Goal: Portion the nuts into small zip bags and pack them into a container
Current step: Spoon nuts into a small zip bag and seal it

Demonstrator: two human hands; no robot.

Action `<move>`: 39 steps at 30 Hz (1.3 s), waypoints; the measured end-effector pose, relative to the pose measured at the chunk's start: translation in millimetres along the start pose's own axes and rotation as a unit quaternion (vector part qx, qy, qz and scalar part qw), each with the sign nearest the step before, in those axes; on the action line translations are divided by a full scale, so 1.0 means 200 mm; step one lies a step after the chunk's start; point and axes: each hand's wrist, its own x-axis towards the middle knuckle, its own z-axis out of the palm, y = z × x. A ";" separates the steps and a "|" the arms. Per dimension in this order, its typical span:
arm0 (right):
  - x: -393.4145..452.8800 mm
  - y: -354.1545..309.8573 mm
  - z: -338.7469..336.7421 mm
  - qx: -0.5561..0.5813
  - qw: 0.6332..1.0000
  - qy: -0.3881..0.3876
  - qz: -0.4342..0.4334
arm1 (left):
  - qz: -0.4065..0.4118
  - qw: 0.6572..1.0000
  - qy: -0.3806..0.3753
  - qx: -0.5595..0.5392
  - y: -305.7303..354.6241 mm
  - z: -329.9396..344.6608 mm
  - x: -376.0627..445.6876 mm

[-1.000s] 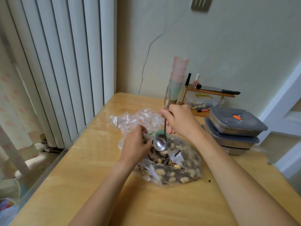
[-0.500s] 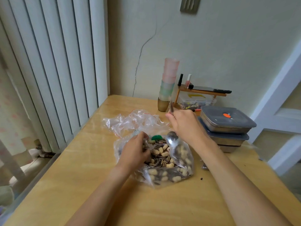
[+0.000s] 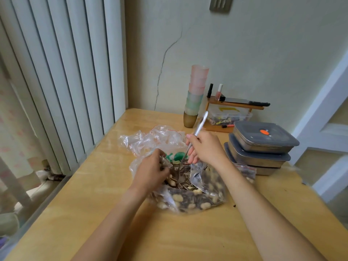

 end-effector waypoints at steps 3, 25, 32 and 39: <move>0.02 0.11 0.01 0.082 0.992 0.012 0.091 | 0.000 1.000 0.003 -0.019 -0.01 0.00 0.01; 0.01 -0.23 -0.15 -0.059 0.980 0.139 -0.129 | 0.006 0.983 -0.028 -0.179 0.01 0.01 0.02; -0.02 -0.43 -0.08 -0.220 0.924 0.004 -0.312 | 0.005 0.987 -0.032 -0.156 0.02 0.02 0.01; 0.01 -0.42 -0.08 -0.197 0.898 0.153 -0.362 | 0.005 0.983 -0.008 -0.182 0.03 -0.01 0.00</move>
